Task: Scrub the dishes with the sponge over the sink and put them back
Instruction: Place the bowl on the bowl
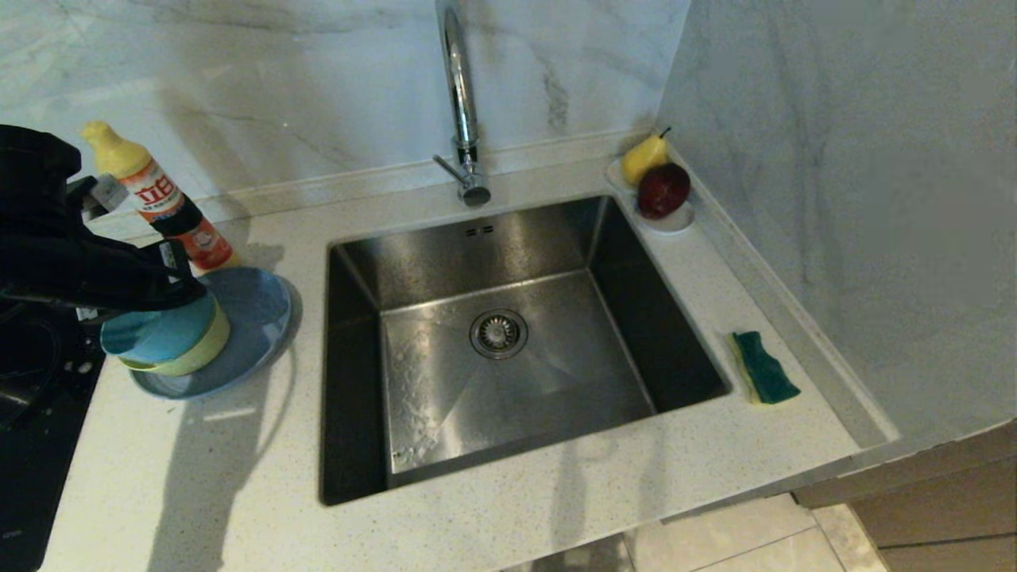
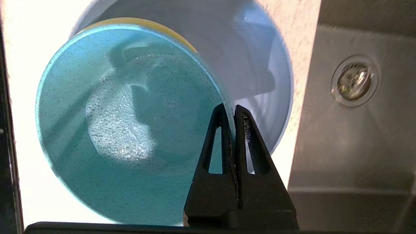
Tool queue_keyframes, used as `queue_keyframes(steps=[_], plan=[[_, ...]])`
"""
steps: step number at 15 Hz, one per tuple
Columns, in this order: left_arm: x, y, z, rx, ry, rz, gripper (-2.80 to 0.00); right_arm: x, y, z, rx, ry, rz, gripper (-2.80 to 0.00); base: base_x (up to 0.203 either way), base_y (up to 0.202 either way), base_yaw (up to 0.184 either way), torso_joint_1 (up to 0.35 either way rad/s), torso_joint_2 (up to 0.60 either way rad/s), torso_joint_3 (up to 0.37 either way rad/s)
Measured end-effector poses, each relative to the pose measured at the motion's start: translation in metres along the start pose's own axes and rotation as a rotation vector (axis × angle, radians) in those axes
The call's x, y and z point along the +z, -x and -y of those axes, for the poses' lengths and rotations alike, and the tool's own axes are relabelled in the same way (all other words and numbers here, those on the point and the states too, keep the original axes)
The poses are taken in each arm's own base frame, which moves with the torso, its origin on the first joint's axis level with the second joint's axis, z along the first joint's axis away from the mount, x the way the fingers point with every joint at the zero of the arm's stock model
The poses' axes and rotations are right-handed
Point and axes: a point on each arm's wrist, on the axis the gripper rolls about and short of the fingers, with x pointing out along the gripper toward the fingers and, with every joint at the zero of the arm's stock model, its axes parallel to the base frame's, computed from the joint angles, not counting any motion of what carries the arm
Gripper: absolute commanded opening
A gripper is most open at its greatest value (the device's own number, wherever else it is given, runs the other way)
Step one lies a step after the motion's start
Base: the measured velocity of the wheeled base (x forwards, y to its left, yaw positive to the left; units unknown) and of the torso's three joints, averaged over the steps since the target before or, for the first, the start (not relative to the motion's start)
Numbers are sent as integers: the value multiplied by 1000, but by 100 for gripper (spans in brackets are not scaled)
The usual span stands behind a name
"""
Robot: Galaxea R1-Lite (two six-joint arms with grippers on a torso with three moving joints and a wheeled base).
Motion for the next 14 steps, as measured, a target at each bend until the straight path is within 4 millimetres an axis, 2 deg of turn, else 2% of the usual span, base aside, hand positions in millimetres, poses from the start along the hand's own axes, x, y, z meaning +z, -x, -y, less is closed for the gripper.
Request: queue_keyframes(steps=[14], plan=[[-9,-8,-7,76,-50,-8,-280,0,0,0,0,0,0,-280,0,0,0,0,0,0]])
